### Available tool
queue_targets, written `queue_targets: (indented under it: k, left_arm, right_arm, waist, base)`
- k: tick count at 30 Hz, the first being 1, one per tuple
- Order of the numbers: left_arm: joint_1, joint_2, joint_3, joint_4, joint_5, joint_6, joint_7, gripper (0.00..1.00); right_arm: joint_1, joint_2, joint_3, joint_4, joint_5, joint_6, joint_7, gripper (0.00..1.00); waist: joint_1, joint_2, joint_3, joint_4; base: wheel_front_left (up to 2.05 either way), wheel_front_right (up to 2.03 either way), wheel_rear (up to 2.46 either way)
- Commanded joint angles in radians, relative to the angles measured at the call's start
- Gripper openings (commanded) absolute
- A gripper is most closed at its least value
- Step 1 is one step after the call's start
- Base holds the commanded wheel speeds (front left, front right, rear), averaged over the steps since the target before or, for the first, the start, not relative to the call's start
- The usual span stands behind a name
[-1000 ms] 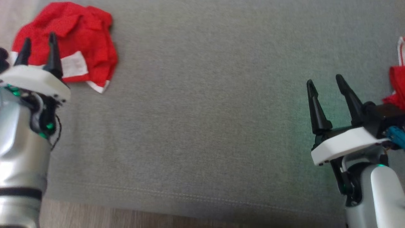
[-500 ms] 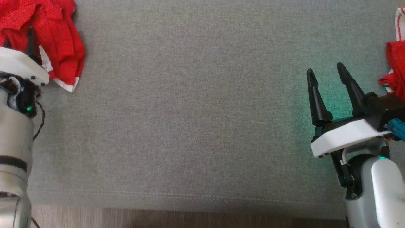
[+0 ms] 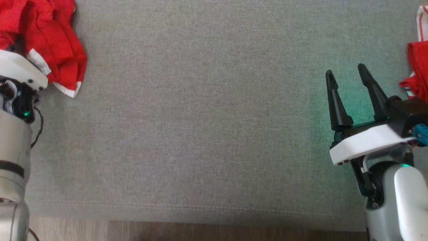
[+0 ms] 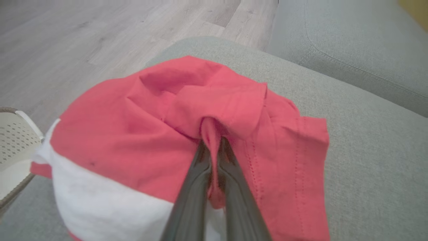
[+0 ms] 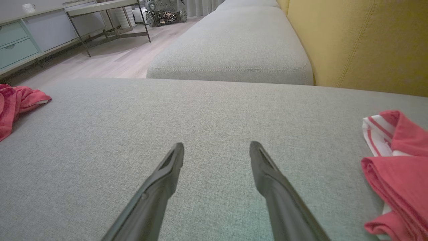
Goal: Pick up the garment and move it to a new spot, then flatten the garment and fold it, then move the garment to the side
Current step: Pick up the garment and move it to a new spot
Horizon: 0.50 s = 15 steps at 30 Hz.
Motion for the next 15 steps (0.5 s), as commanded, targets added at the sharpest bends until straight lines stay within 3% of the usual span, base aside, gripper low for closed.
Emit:
queue_targets:
  k: [1, 10, 15]
  left_arm:
    - [-0.044, 0.078, 0.004, -0.022, 0.015, -0.005, -0.030, 0.00]
    - [-0.042, 0.115, -0.047, -0.091, 0.047, -0.006, -0.095, 0.00]
    - [-0.017, 0.150, -0.040, -0.207, 0.078, -0.004, -0.103, 0.00]
  right_arm:
    - [-0.019, -0.003, 0.018, -0.042, -0.004, -0.001, -0.001, 1.00]
    - [-0.006, -0.003, 0.003, -0.029, 0.008, -0.001, -0.020, 1.00]
    - [0.011, -0.002, -0.004, -0.013, 0.024, -0.001, -0.034, 1.00]
  waist:
    - [-0.0001, 0.0000, -0.012, 0.005]
    - [-0.0001, 0.0000, -0.081, 0.032]
    - [-0.0001, 0.0000, -0.143, 0.044]
  base:
    - [0.00, 0.00, 0.00]
    - [0.00, 0.00, 0.00]
    - [0.00, 0.00, 0.00]
